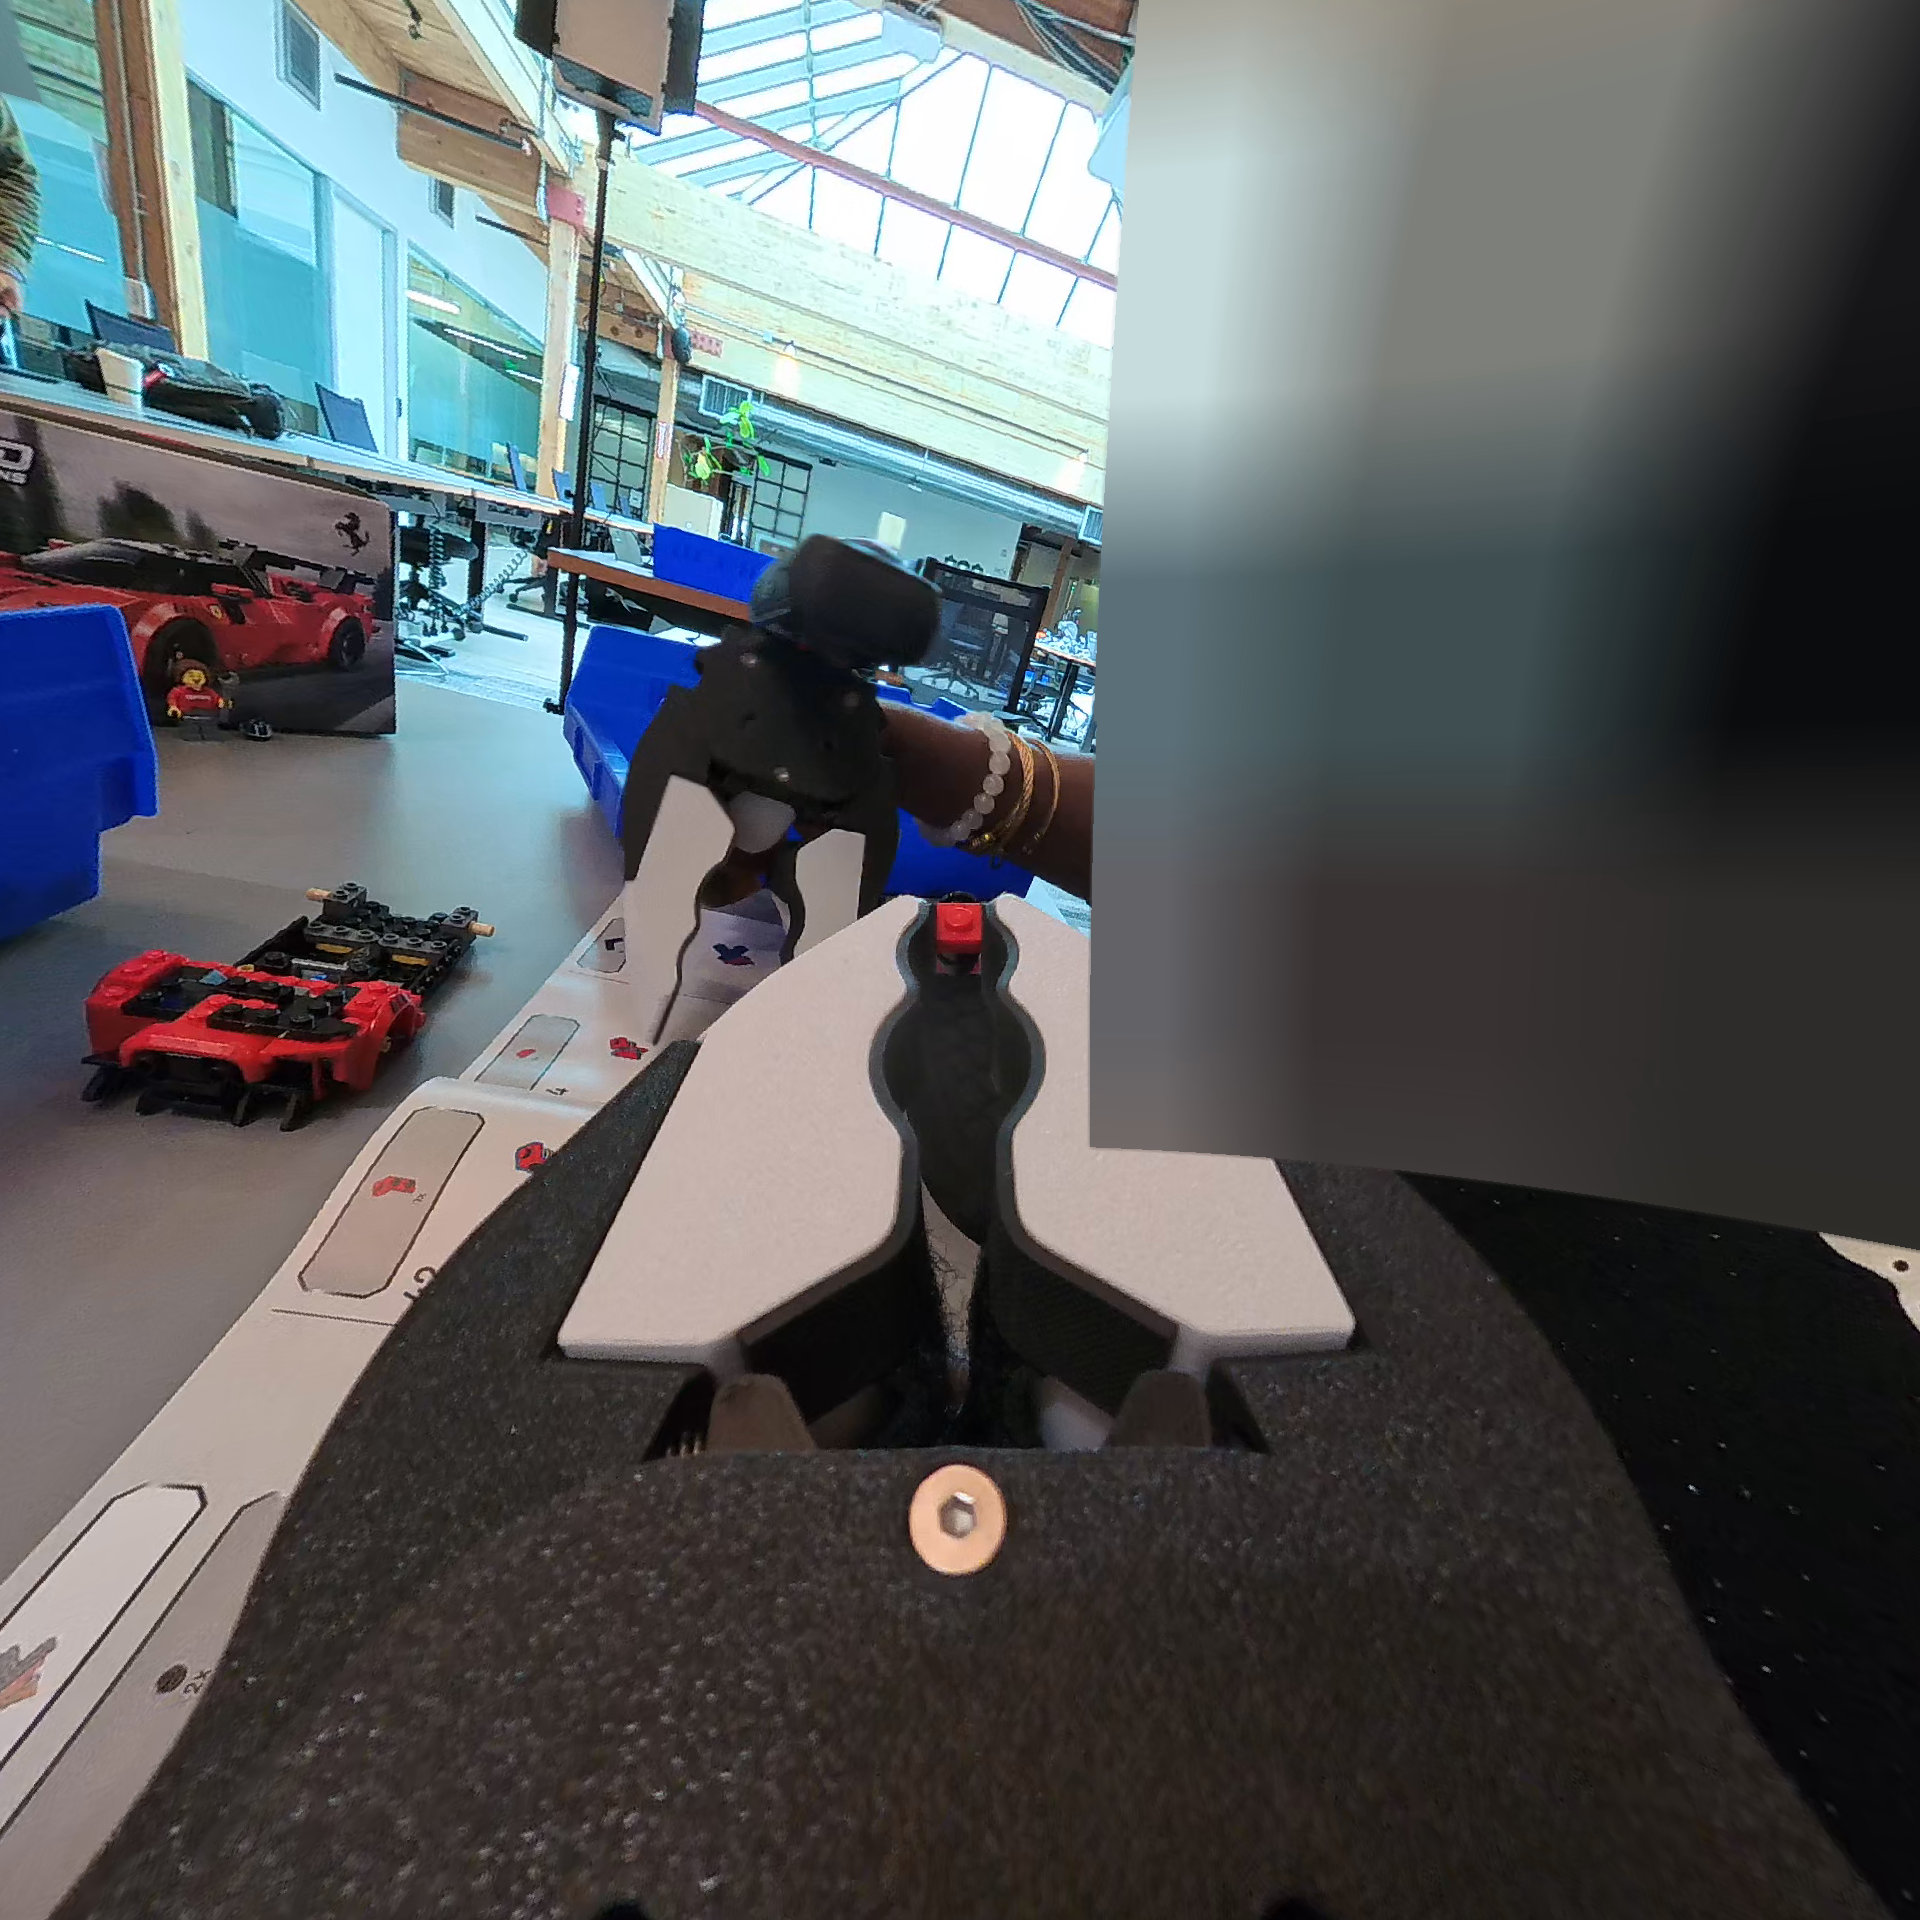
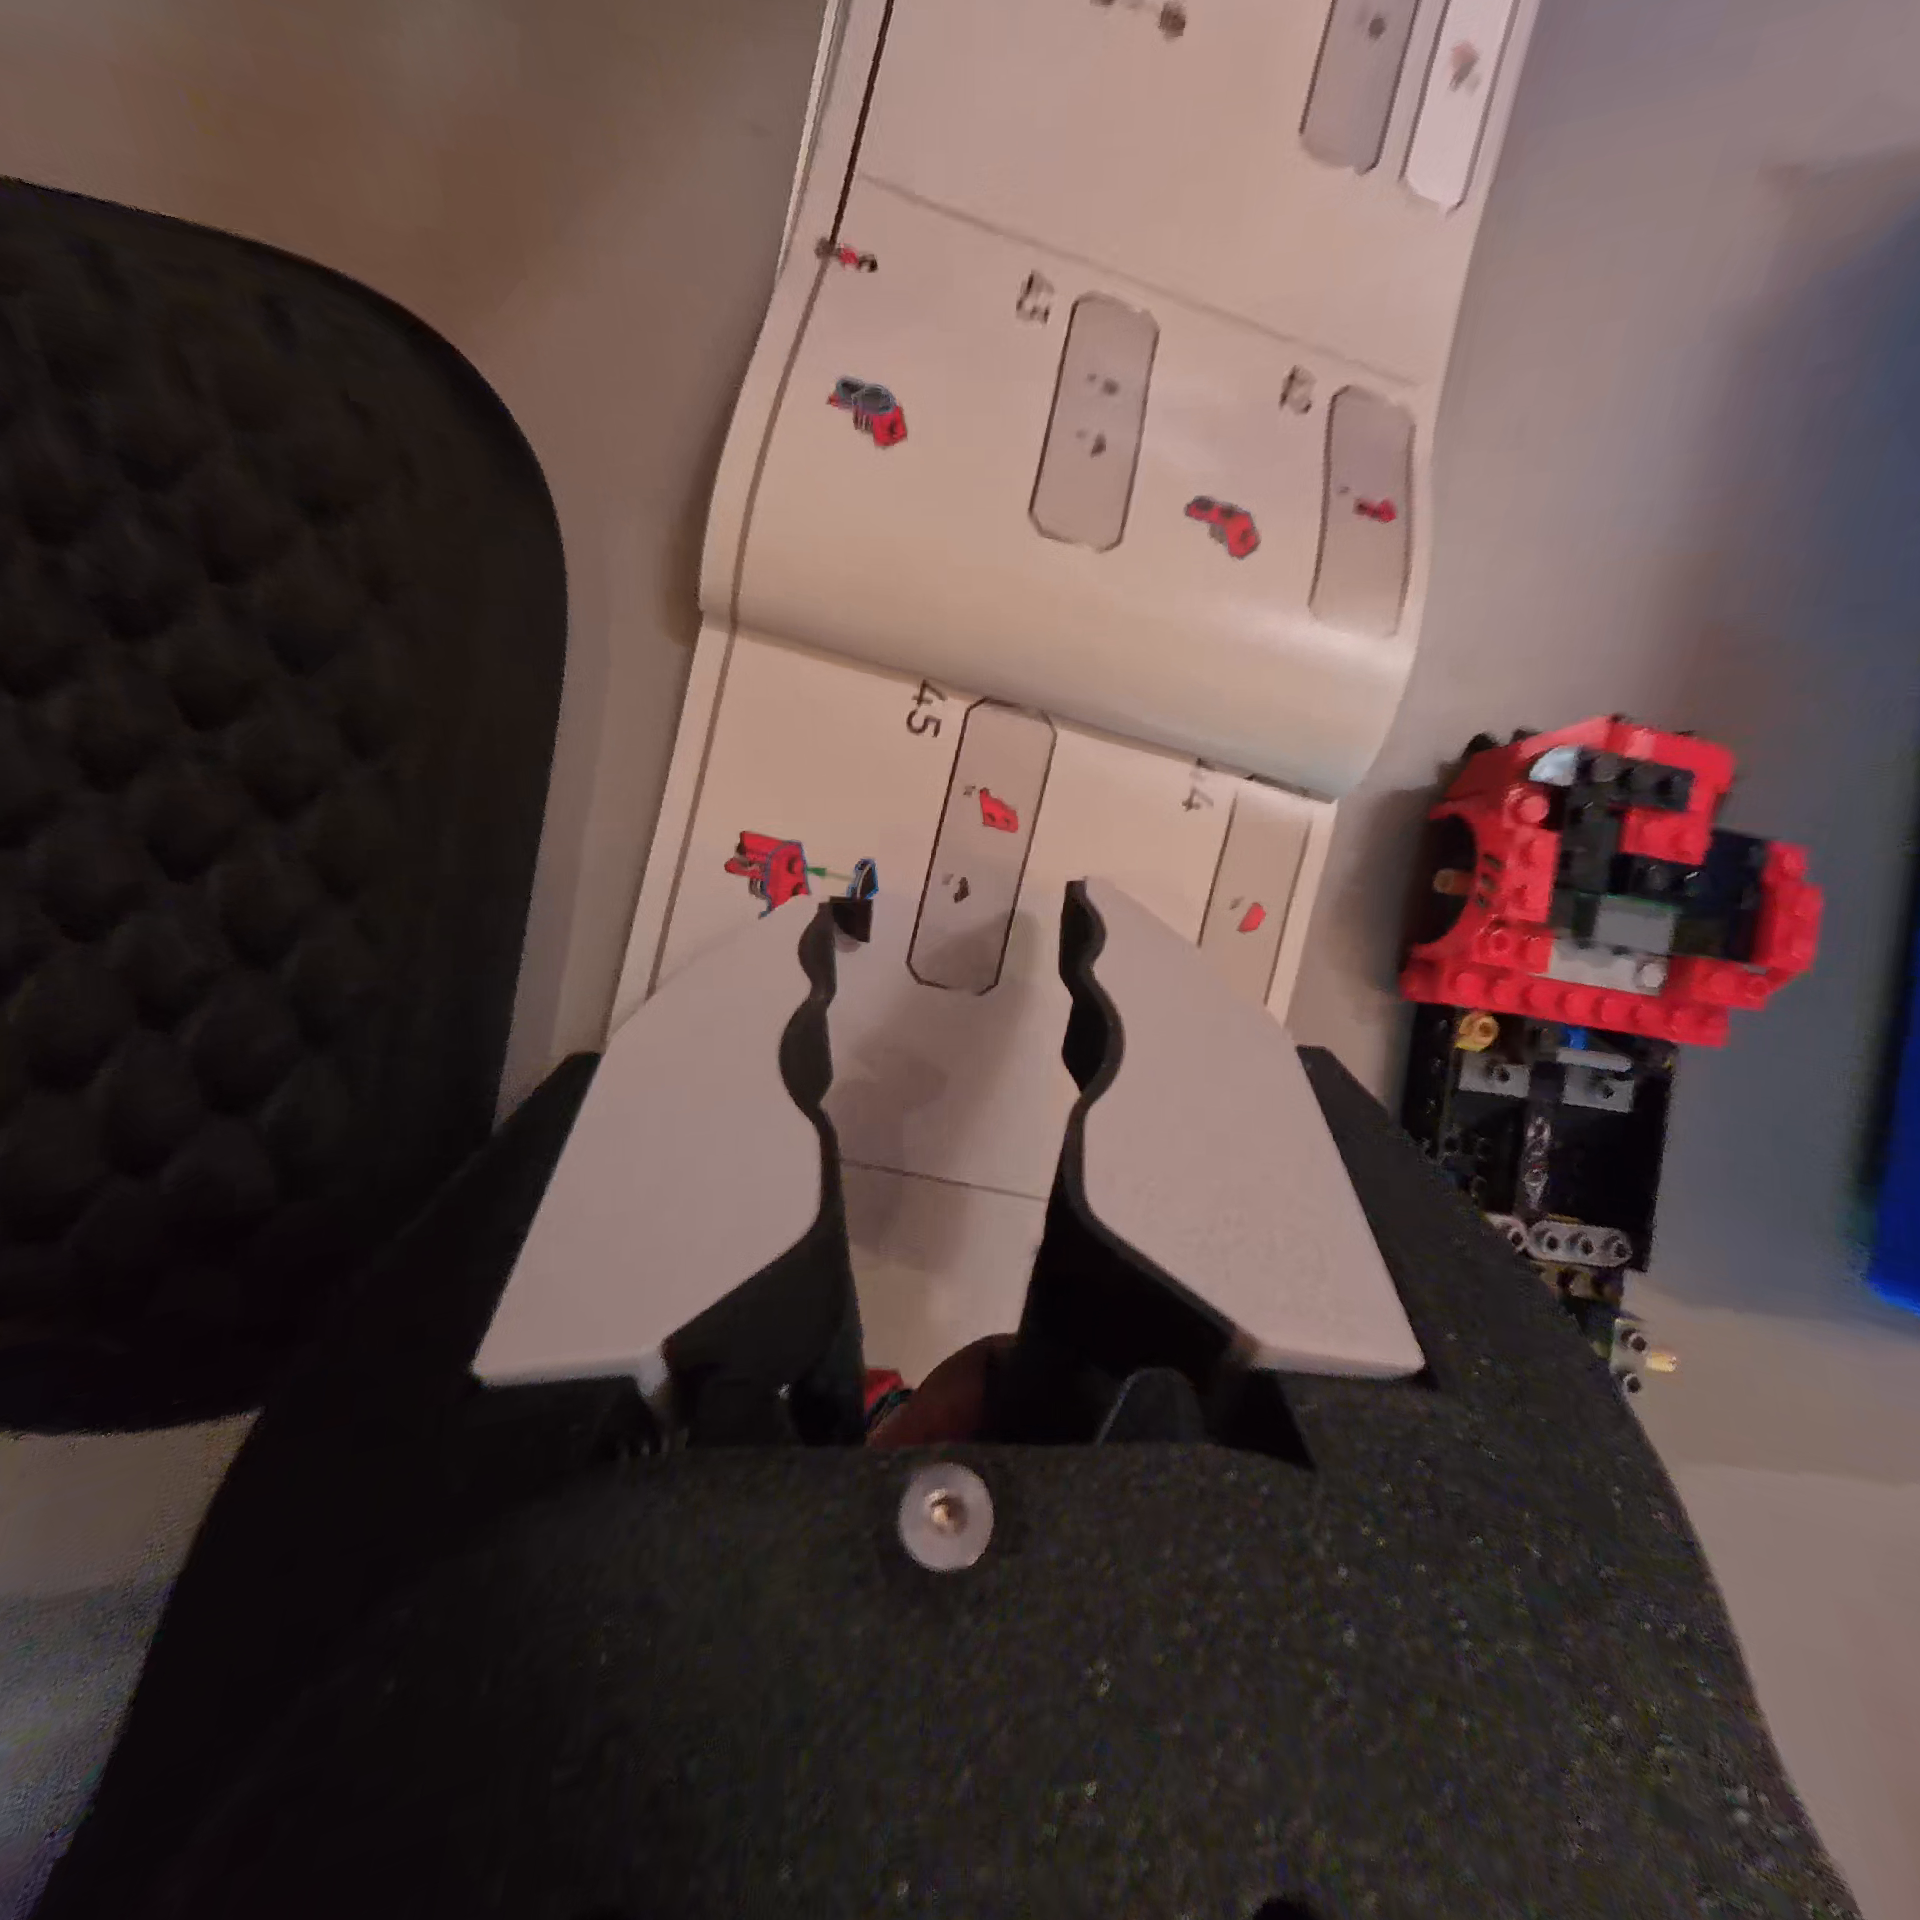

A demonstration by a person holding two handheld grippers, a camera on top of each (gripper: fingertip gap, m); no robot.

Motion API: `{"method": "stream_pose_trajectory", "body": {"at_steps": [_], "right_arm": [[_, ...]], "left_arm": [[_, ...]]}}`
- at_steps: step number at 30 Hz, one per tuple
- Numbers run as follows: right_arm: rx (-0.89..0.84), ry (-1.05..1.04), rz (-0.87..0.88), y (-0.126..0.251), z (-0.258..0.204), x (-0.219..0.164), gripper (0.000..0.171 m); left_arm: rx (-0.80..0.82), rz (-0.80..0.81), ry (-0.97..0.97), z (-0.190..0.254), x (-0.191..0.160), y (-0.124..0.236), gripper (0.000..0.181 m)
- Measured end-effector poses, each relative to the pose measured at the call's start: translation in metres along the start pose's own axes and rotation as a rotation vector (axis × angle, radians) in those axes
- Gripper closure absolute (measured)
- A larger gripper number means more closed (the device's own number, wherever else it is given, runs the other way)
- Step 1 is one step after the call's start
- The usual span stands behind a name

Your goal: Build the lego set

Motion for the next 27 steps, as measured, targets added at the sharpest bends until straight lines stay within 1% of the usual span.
{"method": "stream_pose_trajectory", "body": {"at_steps": [2, 3, 5, 6, 7, 8, 9, 10, 14, 17, 18, 20, 22, 24, 27], "right_arm": [[0.018, -0.044, 0.078, -0.005, -0.003, -0.001, 0.137], [0.018, -0.063, 0.091, -0.005, -0.003, -0.002, 0.138], [-0.073, 0.0, 0.031, 0.001, -0.003, -0.003, 0.13], [-0.104, 0.011, 0.036, 0.003, -0.004, -0.001, 0.128], [-0.086, -0.011, 0.075, 0.001, -0.006, 0.0, 0.129], [-0.027, -0.062, 0.113, -0.004, -0.009, -0.002, 0.14], [-0.004, -0.118, 0.15, -0.006, -0.01, -0.004, 0.139], [-0.025, -0.117, 0.15, -0.005, -0.01, -0.005, 0.137], [-0.116, -0.041, 0.088, -0.002, -0.008, 0.0, 0.127], [-0.203, 0.056, 0.069, 0.0, -0.012, 0.004, 0.125], [-0.236, 0.094, 0.056, 0.001, -0.014, 0.005, 0.127], [-0.28, 0.131, 0.045, 0.001, -0.018, 0.007, 0.131], [-0.326, 0.177, 0.045, 0.001, -0.022, 0.007, 0.133], [-0.393, 0.25, 0.04, 0.001, -0.026, 0.009, 0.137], [-0.444, 0.313, 0.042, -0.004, -0.035, 0.008, 0.156]], "left_arm": [[-0.001, -0.001, 0.0, 0.0, 0.0, 0.0, 0.174], [-0.002, -0.002, 0.001, 0.0, 0.0, 0.0, 0.174], [-0.002, -0.003, 0.002, 0.0, -0.001, -0.001, 0.174], [-0.001, -0.004, 0.003, 0.0, -0.001, -0.001, 0.174], [-0.003, -0.004, 0.003, 0.0, -0.001, -0.001, 0.174], [-0.005, -0.005, 0.003, 0.0, -0.001, -0.001, 0.174], [-0.006, -0.007, 0.003, 0.0, -0.001, -0.001, 0.174], [-0.005, -0.01, 0.003, 0.0, -0.001, -0.001, 0.174], [-0.017, -0.019, 0.005, 0.001, -0.002, -0.003, 0.174], [-0.028, -0.059, 0.011, 0.002, -0.007, -0.007, 0.174], [-0.012, -0.08, 0.007, 0.001, -0.009, -0.009, 0.174], [0.07, -0.152, -0.026, -0.005, -0.012, -0.015, 0.175], [0.134, -0.253, -0.116, -0.007, -0.014, -0.024, 0.174], [0.131, -0.308, -0.187, -0.003, -0.014, -0.036, 0.174], [0.084, -0.304, -0.196, 0.002, -0.012, -0.048, 0.175]]}}
Point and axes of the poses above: each gripper's, where its closed fingertips meet, y back along the fingers, x out of its top, z = x × y across the jaws, the point moved 6 cm from there along y, back along the fingers, and after that the axes turned 10 degrees about -z, right-handed, at the moved point
